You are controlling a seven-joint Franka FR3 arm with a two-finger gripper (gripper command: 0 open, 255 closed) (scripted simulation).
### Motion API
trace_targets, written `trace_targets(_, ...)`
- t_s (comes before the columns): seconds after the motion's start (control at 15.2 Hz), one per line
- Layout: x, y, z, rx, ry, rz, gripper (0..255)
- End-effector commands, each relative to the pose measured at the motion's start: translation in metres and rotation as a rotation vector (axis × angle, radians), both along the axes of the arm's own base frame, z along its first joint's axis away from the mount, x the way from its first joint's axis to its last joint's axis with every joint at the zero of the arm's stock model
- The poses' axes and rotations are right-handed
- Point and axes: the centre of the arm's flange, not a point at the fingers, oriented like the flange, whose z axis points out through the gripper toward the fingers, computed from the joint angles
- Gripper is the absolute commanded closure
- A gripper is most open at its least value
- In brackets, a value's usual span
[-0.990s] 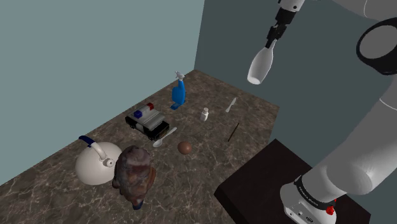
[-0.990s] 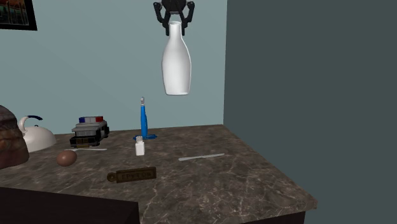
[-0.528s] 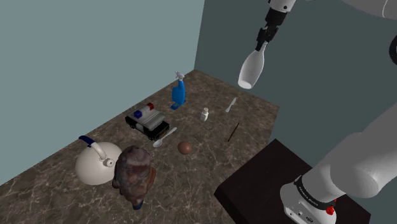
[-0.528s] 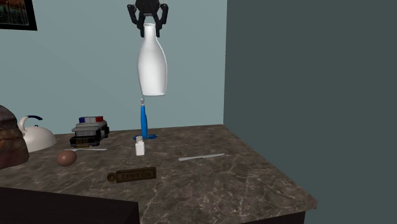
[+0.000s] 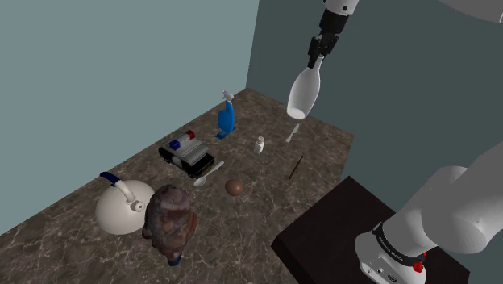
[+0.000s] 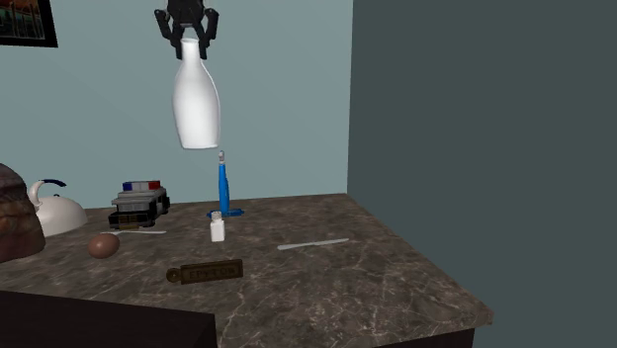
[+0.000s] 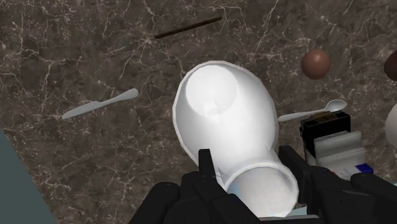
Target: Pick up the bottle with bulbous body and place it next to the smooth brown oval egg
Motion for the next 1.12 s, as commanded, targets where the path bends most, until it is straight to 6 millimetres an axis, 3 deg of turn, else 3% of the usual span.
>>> trace_targets(0.0,-0.004,0.027,0.002,-0.001,-0.001,-0.002,255)
trace_targets(1.06,-0.013,0.238,0.003,-0.001,-0.001,-0.002,255)
